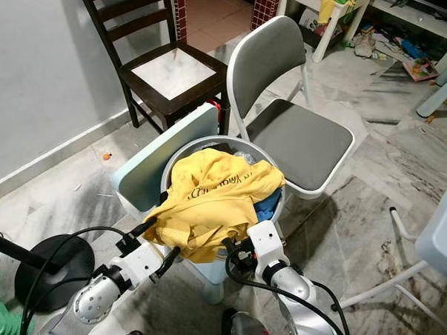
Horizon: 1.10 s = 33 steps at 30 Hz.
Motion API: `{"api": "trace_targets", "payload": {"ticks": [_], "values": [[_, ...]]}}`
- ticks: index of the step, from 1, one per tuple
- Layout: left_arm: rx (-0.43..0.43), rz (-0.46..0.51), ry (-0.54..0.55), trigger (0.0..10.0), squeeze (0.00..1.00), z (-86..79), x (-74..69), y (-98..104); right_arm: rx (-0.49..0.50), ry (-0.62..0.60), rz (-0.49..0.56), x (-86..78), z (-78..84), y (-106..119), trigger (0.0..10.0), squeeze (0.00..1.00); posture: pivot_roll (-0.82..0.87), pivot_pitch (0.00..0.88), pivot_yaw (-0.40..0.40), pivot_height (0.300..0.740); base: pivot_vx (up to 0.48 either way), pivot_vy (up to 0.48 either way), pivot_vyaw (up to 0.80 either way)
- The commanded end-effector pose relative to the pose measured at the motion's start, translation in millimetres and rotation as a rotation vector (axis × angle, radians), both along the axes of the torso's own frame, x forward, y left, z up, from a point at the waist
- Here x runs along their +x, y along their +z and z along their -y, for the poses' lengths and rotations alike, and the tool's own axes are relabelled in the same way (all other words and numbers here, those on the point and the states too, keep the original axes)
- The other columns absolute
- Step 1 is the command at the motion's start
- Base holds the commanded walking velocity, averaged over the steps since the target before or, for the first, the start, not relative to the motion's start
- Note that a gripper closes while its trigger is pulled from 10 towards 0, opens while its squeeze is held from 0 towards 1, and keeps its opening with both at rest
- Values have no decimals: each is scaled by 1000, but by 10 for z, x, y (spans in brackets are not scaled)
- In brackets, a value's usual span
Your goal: Hang hanger
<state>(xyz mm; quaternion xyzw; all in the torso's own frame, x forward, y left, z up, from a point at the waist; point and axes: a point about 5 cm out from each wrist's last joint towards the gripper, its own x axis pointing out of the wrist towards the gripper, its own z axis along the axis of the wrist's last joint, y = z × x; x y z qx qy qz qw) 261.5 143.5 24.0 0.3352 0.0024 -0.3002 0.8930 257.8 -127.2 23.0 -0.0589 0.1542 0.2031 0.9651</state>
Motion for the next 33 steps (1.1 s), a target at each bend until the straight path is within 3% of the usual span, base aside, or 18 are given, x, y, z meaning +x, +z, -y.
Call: {"api": "trace_targets", "payload": {"ticks": [1,33], "values": [[14,-27,-18,0,0,18,-26,-68,-6,-19,-6,-27,41,-22,10000,145,-117,200,-78,740,0,0,0],[-21,-20,-59,0,0,43,19,-61,-3,-23,-3,-5,9,-25,10000,141,-105,191,-69,740,0,0,0]]}}
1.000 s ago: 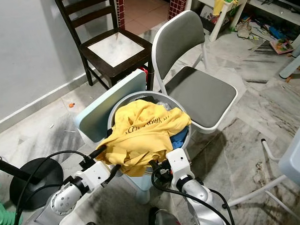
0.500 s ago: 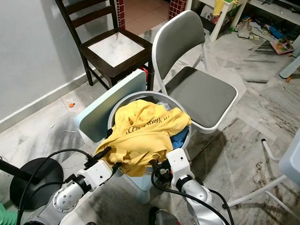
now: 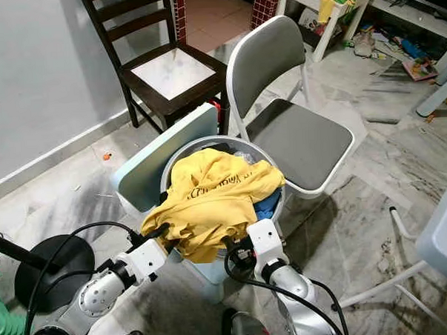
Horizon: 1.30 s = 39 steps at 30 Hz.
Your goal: Hang hanger
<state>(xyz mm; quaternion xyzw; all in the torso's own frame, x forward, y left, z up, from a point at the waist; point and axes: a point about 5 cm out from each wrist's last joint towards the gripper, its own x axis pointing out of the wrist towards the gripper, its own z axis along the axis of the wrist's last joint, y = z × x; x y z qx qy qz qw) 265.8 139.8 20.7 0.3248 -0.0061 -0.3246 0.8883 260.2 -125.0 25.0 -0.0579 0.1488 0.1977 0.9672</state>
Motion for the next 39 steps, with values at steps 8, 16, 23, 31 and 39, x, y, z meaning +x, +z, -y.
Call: {"api": "trace_targets", "payload": {"ticks": [8,16,23,31,39], "values": [[0,-4,-4,0,0,-1,1,-11,-2,-14,-15,-23,16,-51,10000,141,-100,192,-66,740,0,0,0],[6,27,1,0,0,-7,29,24,-1,-12,-14,-18,8,-51,10000,141,-96,190,-67,740,0,0,0],[-78,249,-10,0,0,75,238,463,2,-13,-12,-4,-5,-52,10000,137,-87,184,-62,740,0,0,0],[-216,509,-93,0,0,345,354,1124,10,-13,-12,33,-61,-62,10000,137,-62,177,-50,740,0,0,0],[-330,470,-187,0,0,658,349,1333,18,-15,-5,68,-96,-52,10000,141,-69,170,-41,740,0,0,0]]}}
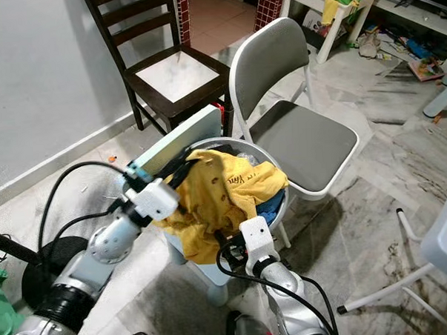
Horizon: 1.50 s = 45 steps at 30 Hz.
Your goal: Hang hanger
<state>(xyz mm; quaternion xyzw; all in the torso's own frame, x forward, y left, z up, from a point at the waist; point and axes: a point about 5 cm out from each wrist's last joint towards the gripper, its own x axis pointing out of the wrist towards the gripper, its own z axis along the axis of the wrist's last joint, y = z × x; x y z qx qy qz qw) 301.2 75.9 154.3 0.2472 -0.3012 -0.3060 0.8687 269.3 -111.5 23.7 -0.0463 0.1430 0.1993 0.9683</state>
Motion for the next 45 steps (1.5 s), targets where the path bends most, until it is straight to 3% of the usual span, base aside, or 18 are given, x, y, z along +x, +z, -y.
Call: {"api": "trace_targets", "payload": {"ticks": [1,4,7,8,11,17,22,23,24,25,26,30,32,33,34,35,39,45], "values": [[-87,-128,4,0,0,3,42,-44,-8,-18,-10,-21,54,-40,10000,141,-73,172,-40,740,0,0,0],[-206,-298,70,0,0,-114,131,-179,-12,-23,-9,-26,78,-40,10000,141,-78,176,-46,740,0,0,0],[-209,-422,109,0,0,-218,154,-377,-14,-24,-10,-33,93,-45,10000,141,-76,180,-49,740,0,0,0],[-210,-526,93,0,0,-222,111,-537,-17,-21,-12,-40,94,-55,10000,141,-73,183,-54,740,0,0,0],[-229,-652,20,0,0,-118,6,-688,-18,-14,-13,-38,78,-57,10000,137,-70,186,-57,740,0,0,0],[-205,-778,-131,0,0,183,-192,-845,-19,-11,-10,-22,72,-47,10000,141,-75,187,-57,740,0,0,0],[-180,-792,-151,0,0,311,-250,-880,-22,-16,-10,-39,99,-54,10000,141,-85,187,-57,740,0,0,0],[-170,-780,-138,3020,0,307,-242,-876,-23,-16,-12,-44,106,-56,10000,141,-87,187,-57,740,0,0,0],[-165,-769,-117,9647,192,283,-222,-871,-26,-18,-13,-50,117,-59,10000,141,-89,187,-57,740,0,0,0],[-165,-769,-117,9647,192,283,-222,-871,-26,-18,-13,-50,117,-59,10000,141,-89,187,-57,740,0,0,0],[-173,-764,-91,10000,969,248,-195,-866,-28,-20,-13,-51,129,-59,10000,141,-89,187,-56,740,0,0,0],[-129,-731,-68,10000,1000,174,-170,-857,-30,-22,-12,-49,138,-58,10000,141,-85,187,-58,740,0,0,0],[-46,-689,-60,10000,1000,133,-183,-867,-30,-19,-12,-44,123,-56,10000,145,-82,186,-60,740,0,0,0],[68,-641,-47,10000,1000,112,-191,-886,-30,-18,-12,-39,121,-55,10000,137,-76,185,-65,740,0,0,0],[68,-641,-47,10000,1000,112,-191,-886,-30,-18,-12,-39,121,-55,10000,137,-76,185,-65,740,0,0,0],[137,-592,-69,10000,1000,105,-212,-877,-30,-14,-13,-37,119,-54,10000,141,-70,185,-67,740,0,0,0],[150,-564,-76,10000,1000,70,-208,-825,-31,-10,-13,-36,123,-55,10000,141,-68,184,-69,740,0,0,0],[194,-439,-33,10000,1000,-74,-223,-772,-34,-9,-13,-24,132,-50,10000,141,-67,181,-71,740,0,0,0]]}}
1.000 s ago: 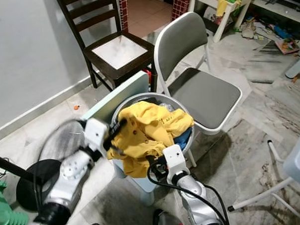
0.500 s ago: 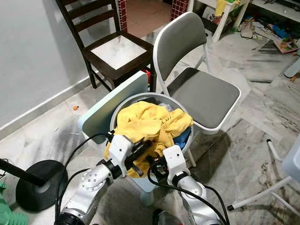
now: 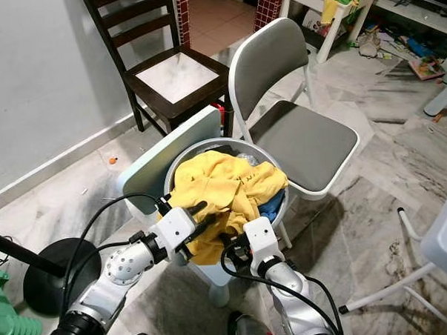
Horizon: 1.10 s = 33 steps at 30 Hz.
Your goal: Hang hanger
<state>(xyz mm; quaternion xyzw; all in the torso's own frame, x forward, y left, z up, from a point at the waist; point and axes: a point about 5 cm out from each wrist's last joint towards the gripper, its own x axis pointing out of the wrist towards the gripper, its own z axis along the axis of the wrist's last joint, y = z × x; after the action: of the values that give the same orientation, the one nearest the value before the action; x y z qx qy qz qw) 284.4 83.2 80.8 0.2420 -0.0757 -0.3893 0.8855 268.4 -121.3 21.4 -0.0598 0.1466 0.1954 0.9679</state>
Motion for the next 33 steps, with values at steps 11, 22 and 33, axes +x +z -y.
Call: {"api": "trace_targets", "payload": {"ticks": [11,22,33], "values": [[-30,140,141,10000,1000,-267,-151,26,-8,-6,-15,-30,52,-35,10000,141,-62,187,-75,740,0,0,0],[-26,113,129,10000,1000,-172,-404,-152,-8,-1,-15,-18,38,-29,10000,137,-63,189,-78,740,0,0,0],[82,75,75,10000,1000,-89,-294,-318,-10,-10,-13,-49,61,-28,10000,137,-100,197,-76,740,0,0,0]]}}
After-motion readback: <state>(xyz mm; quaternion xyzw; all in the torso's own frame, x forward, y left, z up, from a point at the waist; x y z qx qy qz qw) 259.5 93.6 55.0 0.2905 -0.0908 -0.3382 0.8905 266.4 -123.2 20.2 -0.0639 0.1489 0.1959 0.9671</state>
